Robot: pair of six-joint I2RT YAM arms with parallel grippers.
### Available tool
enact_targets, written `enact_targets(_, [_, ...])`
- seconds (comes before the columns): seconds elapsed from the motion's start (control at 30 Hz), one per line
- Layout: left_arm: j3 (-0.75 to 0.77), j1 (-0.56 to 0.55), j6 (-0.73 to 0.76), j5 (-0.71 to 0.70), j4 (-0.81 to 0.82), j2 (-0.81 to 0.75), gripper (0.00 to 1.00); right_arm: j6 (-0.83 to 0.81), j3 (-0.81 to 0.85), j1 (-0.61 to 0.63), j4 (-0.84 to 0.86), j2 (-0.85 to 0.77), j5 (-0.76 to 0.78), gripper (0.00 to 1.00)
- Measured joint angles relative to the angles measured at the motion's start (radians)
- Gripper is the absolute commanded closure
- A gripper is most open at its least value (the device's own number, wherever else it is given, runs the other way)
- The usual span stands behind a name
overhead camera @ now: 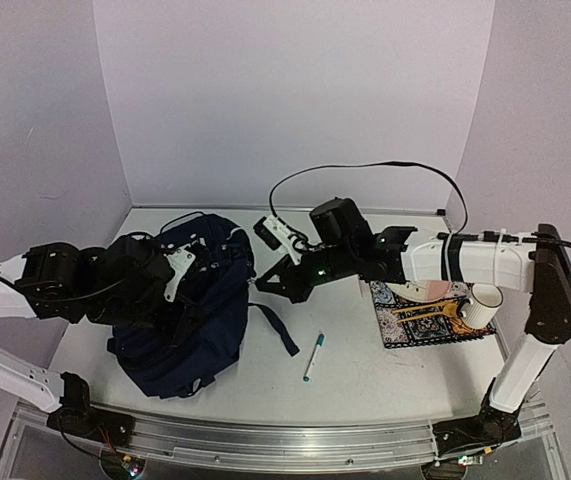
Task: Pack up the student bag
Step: Hold the largest pocket of the student bag, then zip the student bag into the largest pocket of the bag.
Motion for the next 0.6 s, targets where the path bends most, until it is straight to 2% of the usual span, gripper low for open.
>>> enact_targets(0.37, [0.000,0.001,0.003,0.064,-0.022,-0.090,1.00,-0.062,0.111,-0.129,-0.082,0.114,0.010,1.00])
enact_targets(0.6, [0.000,0.004,0.002,0.066,-0.012,-0.038,1.00,-0.056,0.136,-0.139,-0.110,0.128,0.003,0.88])
